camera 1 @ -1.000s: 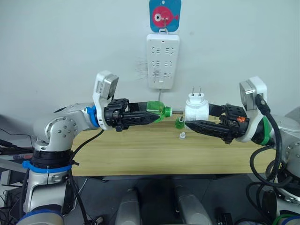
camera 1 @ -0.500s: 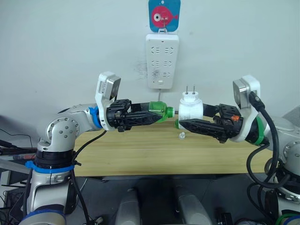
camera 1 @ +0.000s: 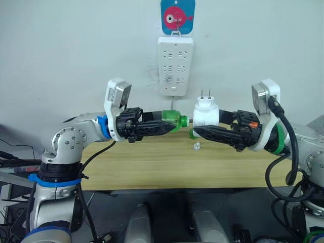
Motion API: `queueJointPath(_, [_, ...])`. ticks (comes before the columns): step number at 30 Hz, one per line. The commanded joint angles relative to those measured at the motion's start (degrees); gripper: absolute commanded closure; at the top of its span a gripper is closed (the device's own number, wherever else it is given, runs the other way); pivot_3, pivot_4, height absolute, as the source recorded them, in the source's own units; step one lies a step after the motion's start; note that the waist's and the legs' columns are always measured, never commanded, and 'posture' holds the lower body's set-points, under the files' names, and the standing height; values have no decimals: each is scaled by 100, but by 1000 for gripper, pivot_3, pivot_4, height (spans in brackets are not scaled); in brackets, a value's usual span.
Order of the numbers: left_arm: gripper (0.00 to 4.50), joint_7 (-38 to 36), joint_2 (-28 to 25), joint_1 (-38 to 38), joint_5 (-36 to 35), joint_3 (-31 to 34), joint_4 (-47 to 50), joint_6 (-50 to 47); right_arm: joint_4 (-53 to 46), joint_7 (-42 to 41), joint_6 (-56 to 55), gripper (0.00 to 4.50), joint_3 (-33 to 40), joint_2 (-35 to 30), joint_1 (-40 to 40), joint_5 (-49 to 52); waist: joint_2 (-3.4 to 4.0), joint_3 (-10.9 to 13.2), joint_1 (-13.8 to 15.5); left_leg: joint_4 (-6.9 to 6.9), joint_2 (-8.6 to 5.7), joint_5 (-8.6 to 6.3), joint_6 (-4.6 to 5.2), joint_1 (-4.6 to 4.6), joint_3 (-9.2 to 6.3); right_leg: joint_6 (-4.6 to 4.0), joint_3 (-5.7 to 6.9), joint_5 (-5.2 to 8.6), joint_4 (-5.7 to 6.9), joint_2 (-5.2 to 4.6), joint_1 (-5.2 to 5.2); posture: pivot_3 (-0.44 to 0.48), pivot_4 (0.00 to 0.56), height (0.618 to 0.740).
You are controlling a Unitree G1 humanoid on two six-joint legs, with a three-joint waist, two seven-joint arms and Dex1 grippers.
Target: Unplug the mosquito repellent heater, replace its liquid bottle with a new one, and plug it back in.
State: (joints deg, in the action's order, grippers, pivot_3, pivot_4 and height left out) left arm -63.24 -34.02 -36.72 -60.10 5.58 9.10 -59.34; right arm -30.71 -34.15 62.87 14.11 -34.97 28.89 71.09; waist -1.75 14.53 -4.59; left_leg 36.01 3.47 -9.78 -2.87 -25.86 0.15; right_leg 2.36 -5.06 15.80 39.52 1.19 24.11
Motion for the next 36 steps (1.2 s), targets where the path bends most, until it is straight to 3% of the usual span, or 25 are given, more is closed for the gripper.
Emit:
queueJointPath(1, [2270, -196, 13, -37, -71, -152, 307, 65, -3, 24, -157, 1501, -21, -78, 56, 199, 0, 0, 0, 0, 0, 0, 0, 0, 0, 0, 0, 0, 0, 0, 0, -66, 227, 740])
queueJointPath(14, [2270, -38, 338, -5, 174, -374, 393, 433, -191, -45, -151, 1501, -286, -242, 204, 581, 0, 0, 2, -1, 0, 0, 0, 0, 0, 0, -1, 0, -3, 0, 0, -65, 228, 740])
queueJointPath(23, [2270, -611, 37, 36, 344, -572, 267, 431, -187, -89, -170, 1501, -315, -383, 208, 764, 0, 0, 0, -1, 0, 0, 0, 0, 0, 0, 0, 0, -3, 0, 0, -69, 231, 740])
queueJointPath(36, [2270, -171, 256, 18, -268, -223, 391, -191, -32, 76, -233, 1501, -289, -556, -25, 915, -1, 1, 0, -1, 1, -1, 1, -2, 0, 0, -1, 0, -7, 1, 0, -70, 233, 740])
